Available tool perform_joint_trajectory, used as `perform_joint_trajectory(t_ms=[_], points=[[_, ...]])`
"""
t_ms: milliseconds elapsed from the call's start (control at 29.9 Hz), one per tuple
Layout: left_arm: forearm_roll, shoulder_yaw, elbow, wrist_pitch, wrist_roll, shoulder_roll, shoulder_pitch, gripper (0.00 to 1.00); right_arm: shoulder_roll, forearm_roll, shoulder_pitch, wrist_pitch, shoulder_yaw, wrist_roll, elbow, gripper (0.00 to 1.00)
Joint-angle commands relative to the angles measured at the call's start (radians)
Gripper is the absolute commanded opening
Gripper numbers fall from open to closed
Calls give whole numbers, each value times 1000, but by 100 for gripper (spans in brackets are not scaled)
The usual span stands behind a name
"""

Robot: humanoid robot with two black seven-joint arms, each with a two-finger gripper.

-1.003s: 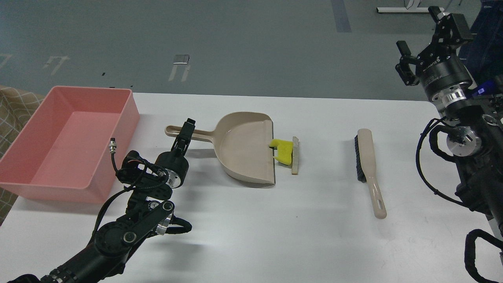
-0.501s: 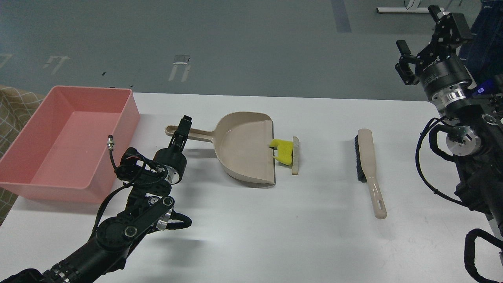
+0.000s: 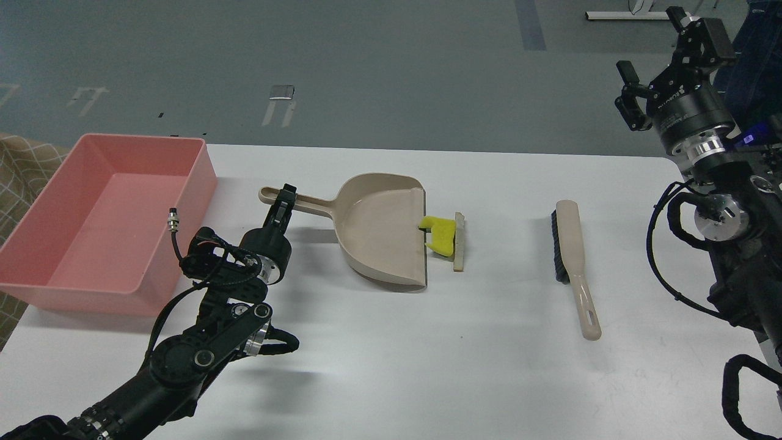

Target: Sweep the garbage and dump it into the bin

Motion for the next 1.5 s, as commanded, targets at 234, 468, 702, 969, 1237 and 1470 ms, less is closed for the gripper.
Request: perform_joint_trajectory(t_ms=[234, 468, 702, 969, 1237, 1470], points=[[1, -3, -12, 3, -5, 1, -16, 0, -21, -2, 3, 3, -5, -8, 2, 100], [6, -2, -21, 18, -25, 5, -21, 0, -233, -2, 23, 6, -289, -44, 127, 100], [9, 0, -30, 20, -65, 2, -21, 0, -515, -18, 26, 8, -495, -124, 390, 100], [7, 2, -47, 20, -94, 8, -16, 0, -836, -224, 38, 38, -660, -169, 649, 100], [7, 6, -59, 13, -100, 8, -4, 0, -1045, -411, 15, 71, -773, -169, 901, 100], [7, 6, -75, 9, -101, 10, -1, 0, -1056, -589, 12, 71, -859, -169, 924, 100]])
